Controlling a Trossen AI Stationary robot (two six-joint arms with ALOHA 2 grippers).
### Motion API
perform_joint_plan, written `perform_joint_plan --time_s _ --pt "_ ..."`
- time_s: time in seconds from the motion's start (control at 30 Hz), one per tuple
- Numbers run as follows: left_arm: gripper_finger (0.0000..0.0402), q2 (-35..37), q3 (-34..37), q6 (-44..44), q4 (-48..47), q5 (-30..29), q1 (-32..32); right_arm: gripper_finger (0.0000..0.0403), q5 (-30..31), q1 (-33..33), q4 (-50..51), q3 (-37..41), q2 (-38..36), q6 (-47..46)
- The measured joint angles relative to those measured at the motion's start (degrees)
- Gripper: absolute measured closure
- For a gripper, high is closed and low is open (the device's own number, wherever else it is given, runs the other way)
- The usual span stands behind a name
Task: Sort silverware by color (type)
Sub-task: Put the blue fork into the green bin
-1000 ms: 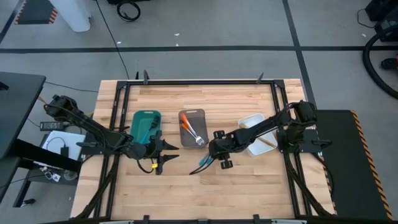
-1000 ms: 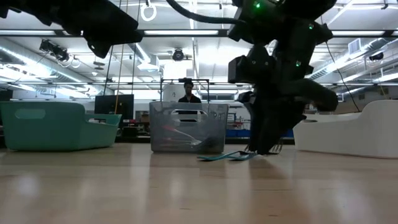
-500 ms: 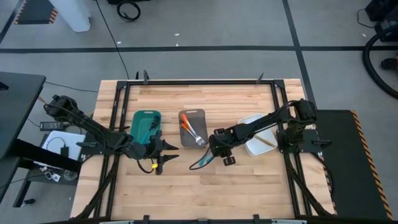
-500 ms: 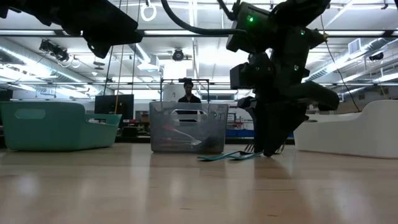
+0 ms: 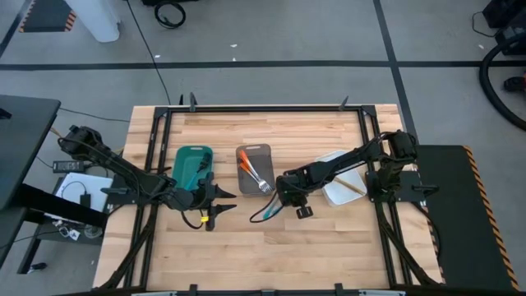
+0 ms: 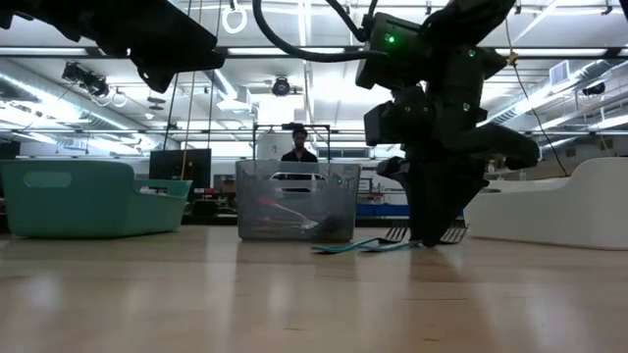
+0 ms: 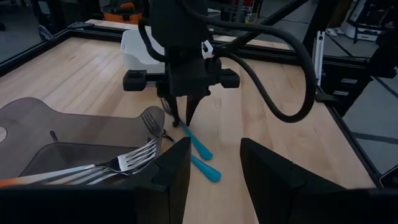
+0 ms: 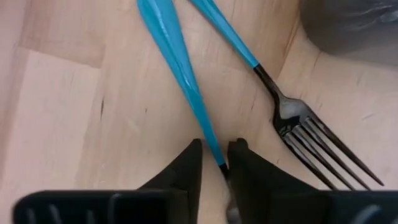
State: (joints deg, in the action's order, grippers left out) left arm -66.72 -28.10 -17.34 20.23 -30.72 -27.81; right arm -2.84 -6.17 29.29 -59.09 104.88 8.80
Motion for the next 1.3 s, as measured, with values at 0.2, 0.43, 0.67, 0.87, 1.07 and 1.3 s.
perform_joint_plan --time_s 0.2,0.43,0.67,0.87,1.07,1.3 --pt "0.0253 0.0 0.0 0.0 0.0 0.0 0.0 0.0376 1.5 -0.6 0.1 0.1 0.0 -2.2" --pt "0.0253 0.0 0.0 -0.7 0.0 0.0 0.0 0.0391 1.1 -1.3 0.0 0.1 0.1 -4.5" --pt "0.0253 -1.7 0.0 -8.4 -2.8 1.1 0.4 0.0391 2.9 -2.0 1.1 0.5 -1.8 -7.4" --pt "0.0253 -4.2 0.0 -14.9 -4.3 2.5 0.8 0.0391 3.3 -2.2 1.1 0.5 -3.1 -10.9" --pt "0.0253 -6.8 0.0 -19.3 -4.6 4.7 0.8 0.0391 1.7 -3.6 -2.3 0.5 -3.1 -18.2" --pt "0.0253 -11.8 -5.2 -20.2 -10.5 5.4 0.8 0.039 -2.4 -4.7 -9.5 0.4 -3.1 -25.4"
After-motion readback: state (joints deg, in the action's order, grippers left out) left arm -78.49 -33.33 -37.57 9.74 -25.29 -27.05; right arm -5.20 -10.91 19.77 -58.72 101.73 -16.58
